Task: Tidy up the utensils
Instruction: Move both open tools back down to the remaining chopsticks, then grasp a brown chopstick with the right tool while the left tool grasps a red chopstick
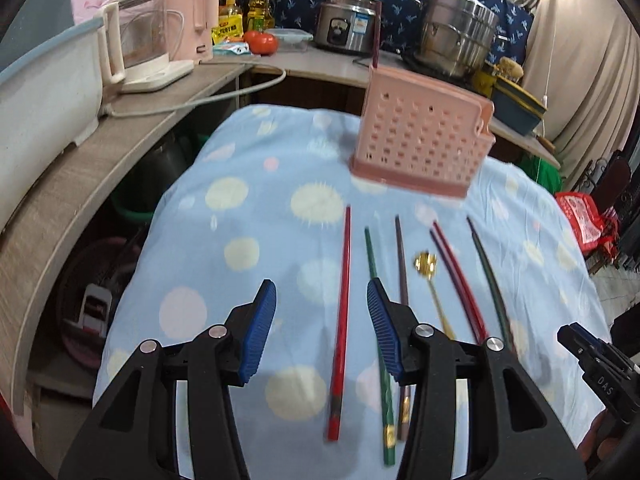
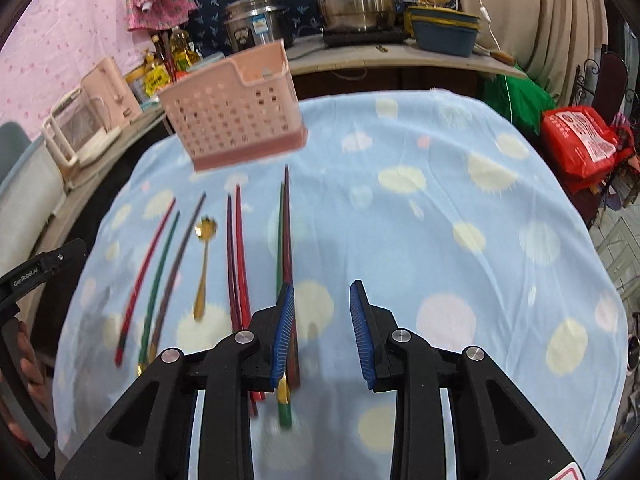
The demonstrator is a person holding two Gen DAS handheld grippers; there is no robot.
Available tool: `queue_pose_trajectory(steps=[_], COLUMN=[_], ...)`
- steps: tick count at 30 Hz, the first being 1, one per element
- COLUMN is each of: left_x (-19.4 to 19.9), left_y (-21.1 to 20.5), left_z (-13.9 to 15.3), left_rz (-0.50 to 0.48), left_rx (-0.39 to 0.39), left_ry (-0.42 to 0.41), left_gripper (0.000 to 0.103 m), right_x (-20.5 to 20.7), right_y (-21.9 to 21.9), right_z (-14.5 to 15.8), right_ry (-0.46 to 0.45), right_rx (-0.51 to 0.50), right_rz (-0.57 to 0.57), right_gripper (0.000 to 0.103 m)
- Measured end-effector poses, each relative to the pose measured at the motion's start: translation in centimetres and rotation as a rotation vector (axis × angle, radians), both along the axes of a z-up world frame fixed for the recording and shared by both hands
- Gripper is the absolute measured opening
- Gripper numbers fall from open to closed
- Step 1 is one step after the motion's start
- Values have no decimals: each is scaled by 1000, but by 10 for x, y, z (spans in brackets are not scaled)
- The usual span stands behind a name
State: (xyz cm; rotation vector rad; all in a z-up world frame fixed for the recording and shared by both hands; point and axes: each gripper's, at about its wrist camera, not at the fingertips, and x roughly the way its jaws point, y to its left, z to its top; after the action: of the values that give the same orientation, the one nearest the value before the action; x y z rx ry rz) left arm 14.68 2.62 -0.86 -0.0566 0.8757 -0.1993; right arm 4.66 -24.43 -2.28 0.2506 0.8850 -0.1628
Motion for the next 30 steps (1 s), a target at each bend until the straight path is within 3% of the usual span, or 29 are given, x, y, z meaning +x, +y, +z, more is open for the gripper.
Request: queue_pose_trajectory(steps=[6, 13, 23, 30], left_x=[-28, -52, -63, -63], left_y=[3, 9, 11, 4], left_z=[-27, -48, -58, -61], left_rz=[-3, -3, -10, -30], left_rx=[24, 31, 27, 27], left_ry=[54, 94, 113, 120], left_gripper=[45, 45, 45, 45], right_x=[-23, -25, -5, 5], right_y=[7, 16, 28, 22], right_z=[-27, -33, -35, -45], right_ry=[53, 54, 42, 60], right_rx=[22, 23, 6, 23], right_rz=[4, 20, 49, 41], right_gripper=[28, 28, 27, 20])
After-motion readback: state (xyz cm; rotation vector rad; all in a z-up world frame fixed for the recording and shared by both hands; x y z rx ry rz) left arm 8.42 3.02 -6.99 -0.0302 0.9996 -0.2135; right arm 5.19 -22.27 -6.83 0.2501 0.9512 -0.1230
